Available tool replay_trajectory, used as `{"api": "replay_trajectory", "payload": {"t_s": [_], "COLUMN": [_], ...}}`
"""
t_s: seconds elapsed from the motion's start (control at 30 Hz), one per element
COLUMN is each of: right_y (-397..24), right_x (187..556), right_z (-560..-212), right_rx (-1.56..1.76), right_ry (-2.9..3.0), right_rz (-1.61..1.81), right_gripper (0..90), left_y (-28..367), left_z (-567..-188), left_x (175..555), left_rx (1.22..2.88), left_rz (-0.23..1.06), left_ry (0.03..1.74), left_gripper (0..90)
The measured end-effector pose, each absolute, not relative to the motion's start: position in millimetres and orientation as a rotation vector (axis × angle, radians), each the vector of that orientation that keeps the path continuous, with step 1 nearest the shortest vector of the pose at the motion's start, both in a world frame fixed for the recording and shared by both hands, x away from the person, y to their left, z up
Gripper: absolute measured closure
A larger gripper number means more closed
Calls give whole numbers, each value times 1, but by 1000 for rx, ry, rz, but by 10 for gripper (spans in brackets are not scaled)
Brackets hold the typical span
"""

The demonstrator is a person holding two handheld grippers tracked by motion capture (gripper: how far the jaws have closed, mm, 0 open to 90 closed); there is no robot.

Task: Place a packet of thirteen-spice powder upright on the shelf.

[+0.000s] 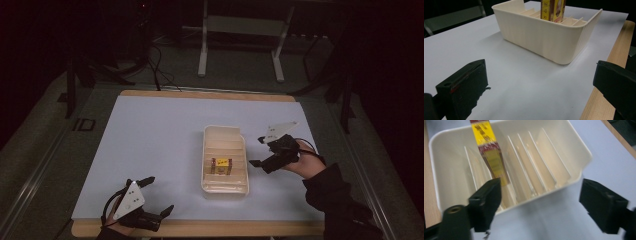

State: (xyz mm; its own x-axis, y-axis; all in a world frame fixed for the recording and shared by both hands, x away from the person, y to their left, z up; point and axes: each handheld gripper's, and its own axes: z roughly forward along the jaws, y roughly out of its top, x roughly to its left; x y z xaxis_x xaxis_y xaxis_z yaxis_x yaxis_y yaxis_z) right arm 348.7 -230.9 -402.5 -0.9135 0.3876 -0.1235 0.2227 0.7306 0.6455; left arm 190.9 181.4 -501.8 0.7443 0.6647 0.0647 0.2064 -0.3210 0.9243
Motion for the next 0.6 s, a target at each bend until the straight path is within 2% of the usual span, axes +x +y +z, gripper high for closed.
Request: {"api": "replay_trajectory", "payload": {"t_s": [0.3, 0.6], "right_y": [-270, -291], "right_x": [336, 321], "right_z": [-409, -418], "right_rx": [672, 850], "right_ry": [2547, 2398], "right_rz": [1037, 1003], "right_gripper": [106, 107], "left_y": [181, 181], "left_z": [-502, -502], "left_x": [191, 191], "left_rx": [1884, 1881], "left_rz": [538, 538], "left_ry": [672, 672], "left_gripper": [0, 0]}}
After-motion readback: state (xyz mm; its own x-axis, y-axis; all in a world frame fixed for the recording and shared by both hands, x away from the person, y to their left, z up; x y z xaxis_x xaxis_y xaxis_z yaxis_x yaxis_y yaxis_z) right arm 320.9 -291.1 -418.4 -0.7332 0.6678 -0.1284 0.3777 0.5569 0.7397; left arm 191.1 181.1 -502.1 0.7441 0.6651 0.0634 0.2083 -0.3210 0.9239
